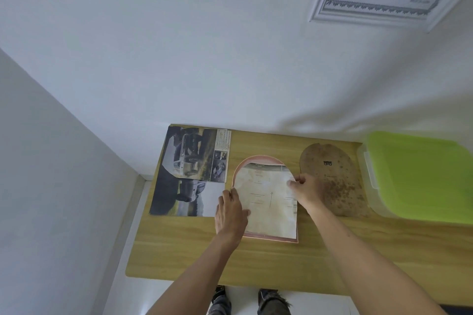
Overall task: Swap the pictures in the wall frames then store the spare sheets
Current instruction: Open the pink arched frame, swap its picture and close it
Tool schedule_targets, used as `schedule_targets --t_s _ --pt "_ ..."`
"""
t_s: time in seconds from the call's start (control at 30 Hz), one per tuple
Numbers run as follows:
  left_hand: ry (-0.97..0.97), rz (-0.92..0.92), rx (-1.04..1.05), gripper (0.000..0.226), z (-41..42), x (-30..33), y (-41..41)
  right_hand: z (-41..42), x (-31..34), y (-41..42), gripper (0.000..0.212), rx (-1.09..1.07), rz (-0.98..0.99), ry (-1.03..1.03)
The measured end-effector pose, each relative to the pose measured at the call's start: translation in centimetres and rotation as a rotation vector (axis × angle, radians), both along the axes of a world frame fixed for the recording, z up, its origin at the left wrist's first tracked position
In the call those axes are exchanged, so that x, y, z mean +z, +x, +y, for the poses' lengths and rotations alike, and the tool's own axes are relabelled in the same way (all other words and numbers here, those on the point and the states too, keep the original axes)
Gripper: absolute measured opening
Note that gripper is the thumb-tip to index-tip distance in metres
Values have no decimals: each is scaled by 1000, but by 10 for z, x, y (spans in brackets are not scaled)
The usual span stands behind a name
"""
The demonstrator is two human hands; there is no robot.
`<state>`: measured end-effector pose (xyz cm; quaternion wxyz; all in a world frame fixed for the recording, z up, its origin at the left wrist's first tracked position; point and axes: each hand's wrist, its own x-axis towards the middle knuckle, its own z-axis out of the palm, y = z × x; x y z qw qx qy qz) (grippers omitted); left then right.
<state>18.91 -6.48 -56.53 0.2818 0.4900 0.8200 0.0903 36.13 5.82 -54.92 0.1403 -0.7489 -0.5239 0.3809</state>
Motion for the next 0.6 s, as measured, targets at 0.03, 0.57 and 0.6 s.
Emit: schedule_targets --t_s 0.03,0.57,0.6 --pt "4 -8 7 71 -1 0 -1 -3 1 1 9 5 9 15" --pt "261 -583 353 29 3 14 -16 -15 16 36 8 -215 501 -44" --pt "255 -654 399 25 4 17 -15 -17 17 41 12 -206 503 -66"
